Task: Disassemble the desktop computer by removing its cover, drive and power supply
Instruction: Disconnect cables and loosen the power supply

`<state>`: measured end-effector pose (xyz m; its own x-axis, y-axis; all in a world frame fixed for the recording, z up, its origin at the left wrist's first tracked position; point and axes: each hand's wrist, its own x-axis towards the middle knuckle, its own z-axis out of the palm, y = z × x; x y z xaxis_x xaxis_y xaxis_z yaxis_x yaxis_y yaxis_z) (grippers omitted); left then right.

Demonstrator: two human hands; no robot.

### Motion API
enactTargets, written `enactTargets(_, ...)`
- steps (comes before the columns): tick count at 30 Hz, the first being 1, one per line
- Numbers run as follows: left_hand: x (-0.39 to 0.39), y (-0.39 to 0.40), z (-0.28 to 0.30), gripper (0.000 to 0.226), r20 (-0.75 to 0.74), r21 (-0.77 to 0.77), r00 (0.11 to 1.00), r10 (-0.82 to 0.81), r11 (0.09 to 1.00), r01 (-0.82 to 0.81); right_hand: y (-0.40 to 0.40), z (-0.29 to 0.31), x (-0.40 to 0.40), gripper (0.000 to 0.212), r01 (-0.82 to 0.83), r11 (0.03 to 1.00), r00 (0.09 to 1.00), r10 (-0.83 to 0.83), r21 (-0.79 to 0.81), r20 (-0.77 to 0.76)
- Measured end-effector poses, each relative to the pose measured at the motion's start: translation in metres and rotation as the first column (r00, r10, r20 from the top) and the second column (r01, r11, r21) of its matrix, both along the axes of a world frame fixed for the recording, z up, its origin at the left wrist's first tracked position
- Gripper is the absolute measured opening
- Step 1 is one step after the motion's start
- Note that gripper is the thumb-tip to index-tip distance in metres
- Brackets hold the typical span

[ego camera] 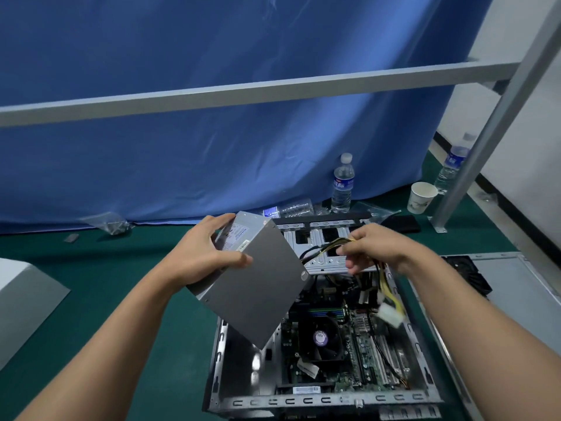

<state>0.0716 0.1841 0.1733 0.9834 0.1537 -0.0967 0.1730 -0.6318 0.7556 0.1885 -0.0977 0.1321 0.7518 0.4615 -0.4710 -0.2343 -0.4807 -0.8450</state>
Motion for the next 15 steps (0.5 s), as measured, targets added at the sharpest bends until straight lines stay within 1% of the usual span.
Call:
enactTargets(2,0.005,-0.009,0.003,0.111,0.014,0.035,1.0,-0.014,0.999,0.014,-0.012,0.015,0.003,0.012,0.013,0.994,0.996,-0.004,0.11,-0.09)
enactTargets(3,0.009,-0.016,0.004,0.111,0.024,0.062,0.999,-0.032,0.998,0.03,-0.018,0.021,0.005,0.012,0.06,0.984,0.993,-0.042,0.168,-0.109)
enactTargets(4,0.013,-0.023,0.006,0.111,0.034,0.086,0.998,-0.056,0.995,0.053,-0.024,0.025,0.008,0.024,0.123,0.965,0.987,-0.093,0.231,-0.135)
enactTargets(5,0.017,-0.032,0.008,0.11,0.044,0.102,0.996,-0.08,0.992,0.075,-0.029,0.029,0.009,0.032,0.186,0.935,0.976,-0.139,0.301,-0.17)
enactTargets(6,0.022,-0.042,0.009,0.108,0.053,0.112,0.994,-0.101,0.989,0.094,-0.035,0.034,0.009,0.034,0.248,0.893,0.961,-0.179,0.375,-0.209)
enactTargets(8,0.033,-0.064,0.012,0.105,0.081,0.145,0.986,-0.143,0.981,0.13,-0.048,0.043,0.009,0.03,0.355,0.8,0.928,-0.238,0.484,-0.287)
enactTargets(9,0.039,-0.077,0.013,0.105,0.099,0.169,0.981,-0.168,0.974,0.15,-0.057,0.046,0.009,0.028,0.383,0.768,0.918,-0.253,0.513,-0.306)
enactTargets(11,0.052,-0.105,0.015,0.111,0.124,0.218,0.968,-0.218,0.958,0.187,-0.077,0.052,0.011,0.028,0.38,0.761,0.922,-0.267,0.526,-0.281)
enactTargets(13,0.066,-0.136,0.015,0.114,0.132,0.255,0.957,-0.26,0.942,0.22,-0.098,0.055,0.013,0.029,0.345,0.809,0.938,-0.286,0.476,-0.194)
enactTargets(15,0.081,-0.169,0.013,0.111,0.135,0.268,0.947,-0.292,0.931,0.249,-0.119,0.057,0.019,0.026,0.31,0.864,0.95,-0.295,0.398,-0.101)
